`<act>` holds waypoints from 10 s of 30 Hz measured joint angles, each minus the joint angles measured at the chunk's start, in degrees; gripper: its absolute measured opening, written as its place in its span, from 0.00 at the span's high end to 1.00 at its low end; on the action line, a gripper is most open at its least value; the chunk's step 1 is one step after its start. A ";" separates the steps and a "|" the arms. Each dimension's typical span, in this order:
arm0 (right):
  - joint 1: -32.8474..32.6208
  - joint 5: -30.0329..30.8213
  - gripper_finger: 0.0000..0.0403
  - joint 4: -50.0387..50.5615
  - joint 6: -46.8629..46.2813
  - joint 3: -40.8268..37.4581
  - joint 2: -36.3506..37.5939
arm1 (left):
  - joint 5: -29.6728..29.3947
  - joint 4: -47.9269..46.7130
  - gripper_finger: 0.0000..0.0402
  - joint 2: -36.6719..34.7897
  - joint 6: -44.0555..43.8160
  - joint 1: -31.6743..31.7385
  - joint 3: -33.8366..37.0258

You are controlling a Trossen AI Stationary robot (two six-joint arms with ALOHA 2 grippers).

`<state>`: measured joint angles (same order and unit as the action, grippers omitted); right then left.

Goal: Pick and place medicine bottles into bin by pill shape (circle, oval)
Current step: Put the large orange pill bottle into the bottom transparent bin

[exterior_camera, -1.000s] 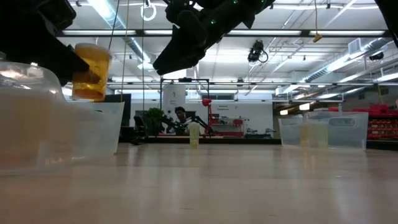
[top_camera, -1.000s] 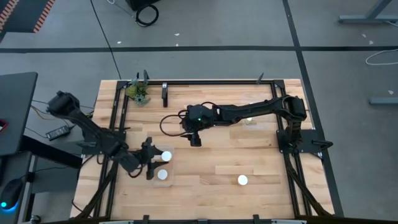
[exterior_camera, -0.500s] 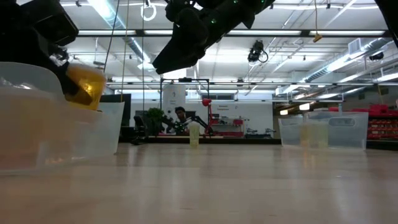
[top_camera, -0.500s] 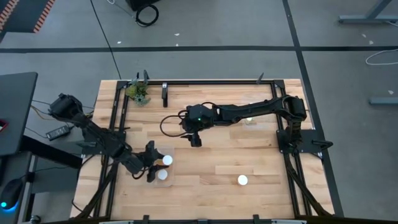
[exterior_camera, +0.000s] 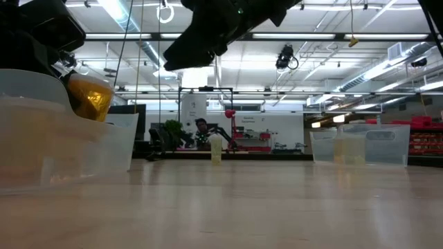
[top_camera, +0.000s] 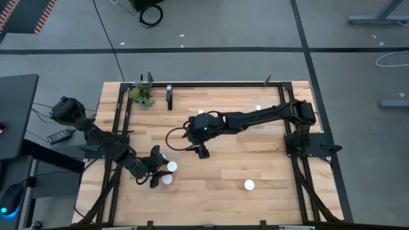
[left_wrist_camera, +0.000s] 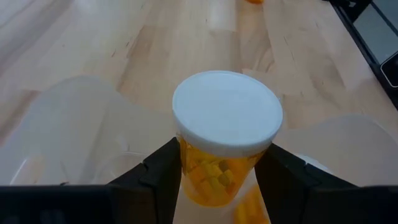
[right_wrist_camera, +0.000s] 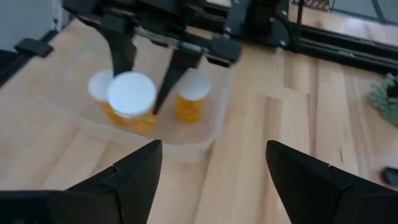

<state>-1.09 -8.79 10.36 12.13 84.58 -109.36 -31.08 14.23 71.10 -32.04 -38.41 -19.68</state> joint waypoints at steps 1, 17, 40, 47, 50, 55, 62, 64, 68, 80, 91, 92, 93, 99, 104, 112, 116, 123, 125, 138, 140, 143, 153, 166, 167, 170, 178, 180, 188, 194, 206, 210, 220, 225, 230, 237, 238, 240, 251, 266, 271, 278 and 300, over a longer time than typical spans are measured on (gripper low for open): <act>-0.41 0.01 0.27 -0.59 -0.18 -0.05 -0.01 | -0.01 -0.01 0.54 0.00 0.04 0.00 0.00; -6.54 1.45 0.27 -13.80 -8.07 -0.42 -9.79 | -1.19 -1.40 0.54 -0.48 1.47 0.00 -0.02; -7.62 7.45 0.27 -2.29 -4.84 10.75 -14.82 | -2.09 -1.93 0.54 -1.27 1.65 -0.20 0.09; -6.77 5.70 0.27 -2.24 -5.79 10.75 -14.71 | -0.70 -3.09 0.54 -4.60 1.19 -0.15 0.09; -6.70 5.75 0.27 -2.06 -5.81 10.67 -14.71 | 1.03 -3.53 0.54 -4.60 0.89 -0.17 0.07; -6.64 5.81 0.27 -1.70 -5.89 10.67 -14.71 | 2.87 -3.60 0.54 -4.83 1.06 -0.20 0.07; -6.64 5.77 0.27 -1.46 -5.89 10.67 -14.71 | 2.81 -3.65 0.54 -5.17 1.20 -0.15 0.04; -6.64 5.77 0.27 -1.45 -5.89 10.67 -14.71 | 2.81 -3.84 0.54 -5.17 1.19 -0.15 0.04; -6.64 5.76 0.27 -1.45 -5.89 10.67 -14.71 | 2.81 -3.82 0.54 -5.17 1.17 -0.15 0.04; -6.64 5.75 0.27 -1.44 -5.89 10.67 -14.71 | 2.83 -3.86 0.54 -5.17 1.15 -0.15 0.04; -6.64 5.72 0.27 -1.45 -5.89 10.67 -14.71 | 2.85 -5.01 0.54 -5.17 0.58 -0.15 0.04; -6.64 5.72 0.27 -1.46 -5.89 10.67 -14.71 | 2.85 -5.01 0.54 -5.17 0.37 -0.15 0.04; -6.64 5.72 0.27 -1.46 -5.89 10.67 -14.71 | 2.85 -5.01 0.54 -5.17 0.30 -0.15 0.04; -6.64 5.72 0.27 -1.44 -5.89 10.67 -14.71 | 2.85 -5.04 0.54 -5.17 0.11 -0.15 0.04; -6.64 5.71 0.27 -1.44 -5.89 10.67 -14.71 | 2.85 -5.04 0.54 -5.17 0.11 -0.15 0.04; -6.64 5.69 0.27 -1.44 -5.89 10.67 -14.71 | 2.87 -5.04 0.54 -5.17 -0.23 -0.15 0.04; -6.64 5.68 0.27 -1.44 -5.90 10.67 -14.71 | 2.87 -5.04 0.54 -5.17 -0.25 -0.16 0.04; -6.64 5.28 0.27 -1.46 -5.93 10.67 -14.71 | 2.87 -5.17 0.54 -5.17 -0.23 -0.15 0.02; -6.64 4.62 0.27 -1.46 -6.24 10.67 -14.71 | 2.81 -5.31 0.54 -5.17 -0.23 -0.16 0.02; -7.69 2.84 0.27 -6.31 -7.69 10.67 -14.71 | 0.22 -5.48 0.54 -5.17 -0.21 -0.17 0.02; -8.03 3.88 0.27 -7.25 -7.66 10.67 -14.71 | -0.17 -5.48 0.54 -5.17 -0.22 -0.17 0.02; -8.30 4.74 0.27 -10.52 -7.69 10.71 -15.60 | -0.30 -5.51 0.54 -5.17 -0.21 -0.16 0.02; -8.88 7.89 0.27 -12.68 -8.91 10.67 -17.14 | -0.69 -5.27 0.54 -5.15 0.69 -0.17 0.00; -8.71 8.78 0.31 -12.52 -7.63 10.67 -17.14 | -2.99 -5.02 0.54 -5.15 1.24 -0.17 0.00; -8.71 8.81 0.32 -12.55 -7.62 10.67 -17.14 | -3.07 -4.98 0.54 -5.15 1.24 -0.17 0.00; -8.41 8.78 0.34 -12.40 -7.62 10.67 -17.14 | -3.45 -4.90 0.54 -5.15 1.26 -0.18 0.00; -8.32 8.78 0.37 -11.62 -7.62 10.67 -17.14 | -4.51 -4.59 0.54 -5.15 1.30 -0.16 0.01; -8.32 8.78 0.38 -11.62 -7.62 10.67 -17.14 | -4.56 -4.60 0.54 -5.15 1.30 -0.15 0.00; -8.32 8.78 0.44 -11.69 -7.56 10.67 -17.14 | -4.54 -4.60 0.54 -5.15 1.28 -0.17 0.00; -8.32 8.78 0.43 -11.75 -7.58 10.67 -17.14 | -4.51 -4.60 0.54 -5.15 1.28 -0.20 0.00; -8.32 8.76 0.43 -11.84 -7.64 10.67 -17.14 | -3.99 -4.60 0.45 -5.17 1.30 -0.15 0.00; -8.32 8.70 0.43 -11.99 -7.65 10.67 -17.08 | -1.84 -5.27 0.37 -6.43 1.66 -0.15 0.02; -8.30 8.76 0.43 -11.78 -8.06 10.67 -17.07 | -0.78 -9.66 0.33 -11.15 1.56 -0.20 0.02; -8.28 8.78 0.43 -11.56 -8.08 10.67 -17.07 | -0.80 -12.56 0.33 -14.51 1.88 -0.20 0.02; -8.28 8.49 0.43 -11.56 -8.41 10.67 -17.07 | -0.82 -14.62 0.33 -18.21 2.73 -0.20 0.02; -8.28 8.35 0.43 -11.58 -8.63 10.67 -17.07 | -1.14 -18.36 0.36 -23.87 5.95 -0.17 0.04; -8.28 8.35 0.43 -11.58 -8.85 10.67 -17.07 | -1.41 -18.78 0.37 -24.76 6.37 -0.15 0.04; -8.28 8.35 0.43 -11.58 -9.04 10.67 -17.07 | -1.78 -19.11 0.39 -26.60 7.68 -0.15 0.04; -7.95 7.56 0.43 -11.97 -13.11 11.58 -17.05 | -5.61 -19.27 0.48 -39.15 18.07 0.00 0.04; -9.44 9.24 0.43 -14.49 -16.03 11.65 -18.49 | -9.83 -19.35 0.56 -44.97 22.85 0.00 0.04; -9.75 9.01 0.43 -15.05 -16.74 12.11 -21.44 | -9.85 -19.25 0.56 -44.91 22.45 0.00 0.04; -9.05 9.22 0.43 -14.42 -16.38 12.20 -21.59 | -9.87 -19.46 0.57 -44.89 21.96 -0.02 0.07; -8.30 8.32 0.38 -11.25 -14.29 12.09 -21.59 | -9.85 -19.55 0.57 -44.88 22.01 0.00 0.07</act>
<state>-9.39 -0.47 -0.89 -2.15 96.66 -130.96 -40.93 -5.32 26.22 -10.04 -38.41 -19.62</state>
